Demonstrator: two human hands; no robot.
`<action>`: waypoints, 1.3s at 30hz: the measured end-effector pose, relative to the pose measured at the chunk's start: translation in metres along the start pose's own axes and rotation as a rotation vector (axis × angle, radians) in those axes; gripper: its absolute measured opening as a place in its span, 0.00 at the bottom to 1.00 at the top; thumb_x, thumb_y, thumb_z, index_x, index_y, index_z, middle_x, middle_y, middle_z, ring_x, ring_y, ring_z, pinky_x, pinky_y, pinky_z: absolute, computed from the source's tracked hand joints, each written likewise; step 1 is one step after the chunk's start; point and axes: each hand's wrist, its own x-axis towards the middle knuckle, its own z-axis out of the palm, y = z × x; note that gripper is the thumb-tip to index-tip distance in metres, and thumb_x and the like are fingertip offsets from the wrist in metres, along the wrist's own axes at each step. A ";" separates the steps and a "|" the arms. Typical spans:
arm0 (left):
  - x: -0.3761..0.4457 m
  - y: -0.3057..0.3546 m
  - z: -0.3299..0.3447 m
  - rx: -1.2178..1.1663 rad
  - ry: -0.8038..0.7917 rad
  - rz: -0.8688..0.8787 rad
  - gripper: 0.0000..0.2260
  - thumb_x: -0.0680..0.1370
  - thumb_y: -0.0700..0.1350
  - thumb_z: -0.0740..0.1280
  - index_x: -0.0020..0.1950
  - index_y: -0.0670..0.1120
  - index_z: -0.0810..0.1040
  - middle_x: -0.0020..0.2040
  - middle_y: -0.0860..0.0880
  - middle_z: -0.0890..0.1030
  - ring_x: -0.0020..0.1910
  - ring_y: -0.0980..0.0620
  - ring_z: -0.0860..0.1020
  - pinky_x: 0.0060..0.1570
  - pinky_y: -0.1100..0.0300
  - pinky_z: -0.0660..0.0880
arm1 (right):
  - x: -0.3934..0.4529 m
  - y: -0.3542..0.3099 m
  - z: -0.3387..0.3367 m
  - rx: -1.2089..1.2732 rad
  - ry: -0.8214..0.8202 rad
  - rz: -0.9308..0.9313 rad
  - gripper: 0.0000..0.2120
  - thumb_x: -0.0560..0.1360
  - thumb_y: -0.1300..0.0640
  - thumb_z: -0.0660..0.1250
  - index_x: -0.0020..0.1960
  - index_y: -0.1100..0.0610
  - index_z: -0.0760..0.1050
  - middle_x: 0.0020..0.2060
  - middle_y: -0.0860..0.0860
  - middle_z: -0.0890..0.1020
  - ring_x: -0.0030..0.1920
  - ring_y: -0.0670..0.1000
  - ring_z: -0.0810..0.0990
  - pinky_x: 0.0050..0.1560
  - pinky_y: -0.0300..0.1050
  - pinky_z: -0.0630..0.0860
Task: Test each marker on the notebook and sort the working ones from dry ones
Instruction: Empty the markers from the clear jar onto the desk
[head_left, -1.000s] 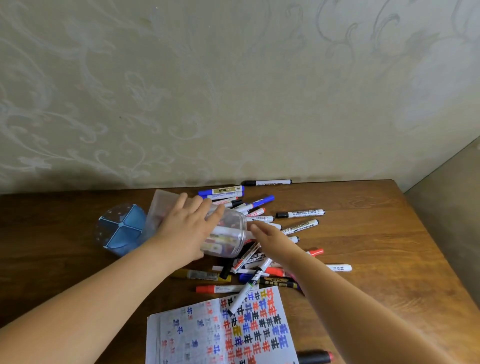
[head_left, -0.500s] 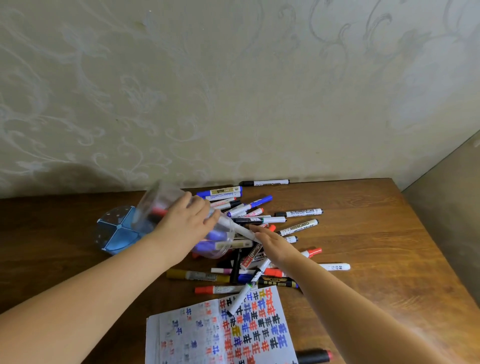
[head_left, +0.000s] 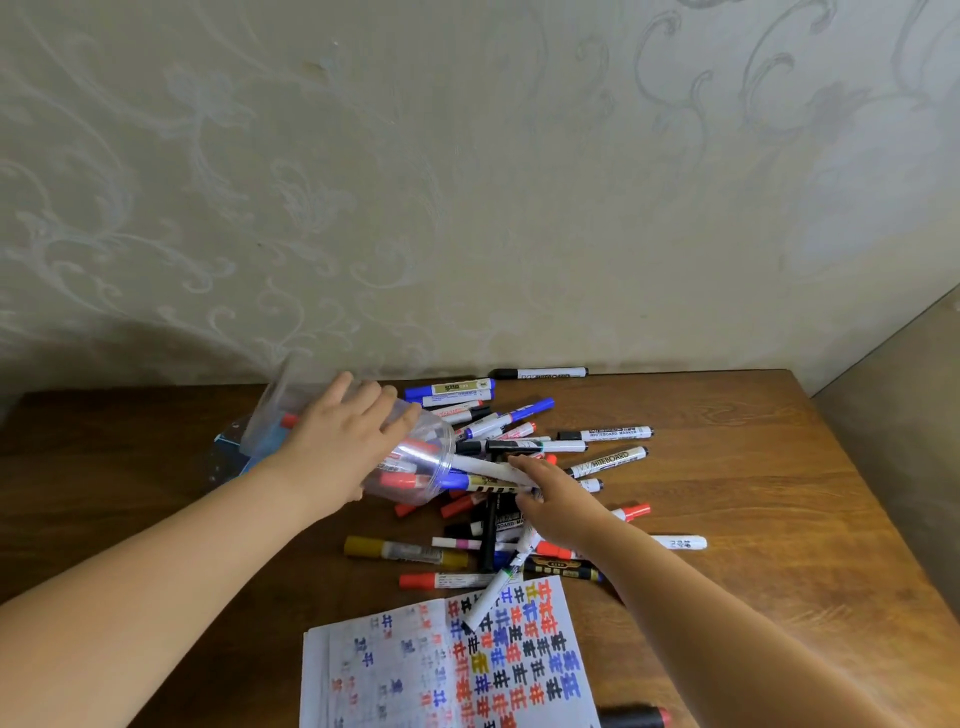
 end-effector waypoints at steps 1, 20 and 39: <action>-0.002 -0.001 -0.001 -0.003 0.006 -0.021 0.44 0.73 0.57 0.66 0.75 0.46 0.39 0.74 0.40 0.52 0.72 0.41 0.53 0.70 0.45 0.48 | 0.000 0.000 0.000 -0.022 0.000 -0.002 0.25 0.80 0.57 0.58 0.75 0.49 0.57 0.73 0.50 0.62 0.69 0.51 0.65 0.66 0.43 0.66; -0.022 -0.016 -0.011 -0.008 0.017 -0.082 0.45 0.72 0.60 0.67 0.75 0.46 0.41 0.74 0.41 0.54 0.72 0.42 0.54 0.70 0.45 0.48 | -0.008 -0.012 -0.001 -0.294 0.019 -0.016 0.29 0.78 0.50 0.60 0.76 0.47 0.53 0.76 0.47 0.56 0.76 0.50 0.48 0.74 0.59 0.50; -0.038 -0.027 -0.009 -0.183 0.113 -0.090 0.48 0.67 0.68 0.65 0.76 0.50 0.41 0.74 0.47 0.55 0.71 0.46 0.55 0.70 0.49 0.51 | -0.005 -0.039 0.001 -0.294 -0.016 -0.119 0.26 0.79 0.56 0.60 0.75 0.49 0.58 0.74 0.49 0.61 0.73 0.53 0.60 0.70 0.51 0.63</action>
